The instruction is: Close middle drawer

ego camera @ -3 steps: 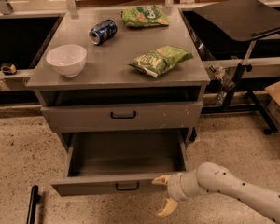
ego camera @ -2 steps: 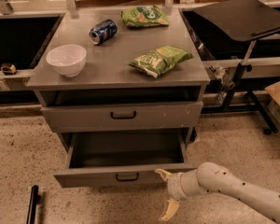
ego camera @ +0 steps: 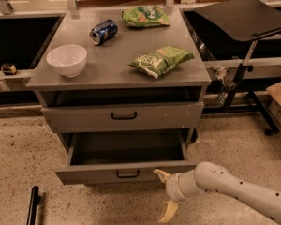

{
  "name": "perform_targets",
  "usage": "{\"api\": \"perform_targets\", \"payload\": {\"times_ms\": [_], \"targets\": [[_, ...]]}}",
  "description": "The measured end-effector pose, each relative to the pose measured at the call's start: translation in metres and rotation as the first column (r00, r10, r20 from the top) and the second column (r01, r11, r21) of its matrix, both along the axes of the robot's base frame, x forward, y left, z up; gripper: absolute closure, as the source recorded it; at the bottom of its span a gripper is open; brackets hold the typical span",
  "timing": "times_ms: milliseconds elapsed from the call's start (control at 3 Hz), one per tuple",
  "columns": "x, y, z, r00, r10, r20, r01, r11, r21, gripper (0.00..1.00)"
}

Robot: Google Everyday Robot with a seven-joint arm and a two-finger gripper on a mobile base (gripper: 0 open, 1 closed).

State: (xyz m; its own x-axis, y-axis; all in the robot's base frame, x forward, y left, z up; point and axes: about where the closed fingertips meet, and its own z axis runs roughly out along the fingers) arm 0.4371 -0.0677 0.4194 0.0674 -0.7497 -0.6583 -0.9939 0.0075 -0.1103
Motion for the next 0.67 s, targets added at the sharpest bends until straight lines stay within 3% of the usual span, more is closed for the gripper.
{"api": "perform_targets", "payload": {"times_ms": [667], "targets": [[0.046, -0.016, -0.027, 0.9996, -0.005, 0.027, 0.005, 1.0, 0.006, 0.41]]}}
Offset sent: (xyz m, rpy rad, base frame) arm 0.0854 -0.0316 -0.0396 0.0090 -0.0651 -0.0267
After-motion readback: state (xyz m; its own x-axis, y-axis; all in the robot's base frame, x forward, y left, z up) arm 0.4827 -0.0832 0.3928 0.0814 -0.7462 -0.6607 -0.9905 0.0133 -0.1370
